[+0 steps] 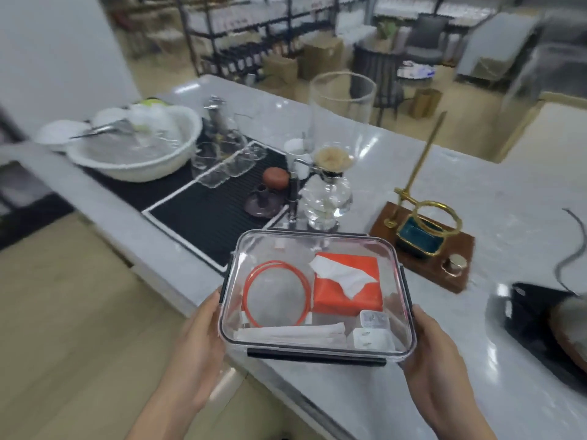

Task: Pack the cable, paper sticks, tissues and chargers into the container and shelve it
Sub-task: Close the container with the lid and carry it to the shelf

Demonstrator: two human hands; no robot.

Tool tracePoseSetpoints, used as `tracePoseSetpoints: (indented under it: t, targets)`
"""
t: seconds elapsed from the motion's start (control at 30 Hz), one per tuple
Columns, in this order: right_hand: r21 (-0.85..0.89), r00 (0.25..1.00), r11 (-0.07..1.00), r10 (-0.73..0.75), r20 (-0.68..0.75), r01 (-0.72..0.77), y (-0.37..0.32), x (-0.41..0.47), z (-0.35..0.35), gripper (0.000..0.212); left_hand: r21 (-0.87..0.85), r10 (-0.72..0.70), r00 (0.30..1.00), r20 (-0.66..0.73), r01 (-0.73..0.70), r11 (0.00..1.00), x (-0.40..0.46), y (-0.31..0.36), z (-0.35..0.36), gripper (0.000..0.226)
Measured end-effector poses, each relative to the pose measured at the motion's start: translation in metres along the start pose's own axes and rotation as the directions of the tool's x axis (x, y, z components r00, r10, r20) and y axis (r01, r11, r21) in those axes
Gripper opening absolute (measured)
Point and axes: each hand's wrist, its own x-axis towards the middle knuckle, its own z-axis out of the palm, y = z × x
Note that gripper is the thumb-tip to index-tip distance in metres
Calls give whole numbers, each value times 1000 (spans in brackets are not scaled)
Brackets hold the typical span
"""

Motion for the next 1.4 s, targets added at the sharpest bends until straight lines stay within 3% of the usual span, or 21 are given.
tracePoseSetpoints:
  t: [0.1, 0.23, 0.43, 0.6, 0.73, 0.87, 0.97, 1.07, 1.17, 1.27, 1.4]
  targets:
    - [-82, 984, 995, 61, 165, -48, 1, 3, 35, 34, 64, 54, 985, -164, -44, 997, -29, 7, -31, 43]
    - [-139, 953, 987, 122, 279, -85, 11, 1, 72, 34, 189, 128, 952, -279, -76, 979, -61, 12, -66, 43]
    - [-264, 832, 964, 183, 524, -46, 38, -12, 146, 32, 376, 281, 810, -515, -81, 923, -111, 17, -125, 29]
    - [-346, 724, 938, 235, 648, 5, 72, -26, 224, 35, 255, 291, 726, -624, -162, 953, -134, 37, -183, 30]
    - [-365, 633, 930, 264, 728, 33, 100, -37, 287, 44, 254, 340, 654, -676, -225, 940, -143, 58, -229, 27]
    - [-390, 582, 913, 254, 773, 120, 125, -60, 359, 53, 197, 333, 606, -722, -282, 939, -153, 85, -286, 26]
    - [-387, 597, 911, 230, 769, 146, 149, -75, 414, 38, 145, 320, 586, -745, -325, 935, -161, 103, -337, 28]
    - [-392, 561, 897, 222, 798, 202, 171, -91, 464, 42, 94, 280, 554, -784, -340, 936, -165, 115, -388, 35]
    - [-432, 575, 891, 284, 767, 137, 181, -94, 486, 41, 79, 253, 547, -798, -321, 944, -163, 123, -409, 39]
    - [-449, 562, 879, 291, 774, 163, 200, -96, 530, 38, 80, 259, 514, -818, -344, 935, -156, 137, -446, 33]
    - [-428, 511, 892, 303, 805, 146, 225, -93, 596, 36, 72, 242, 453, -858, -361, 930, -134, 160, -494, 34]
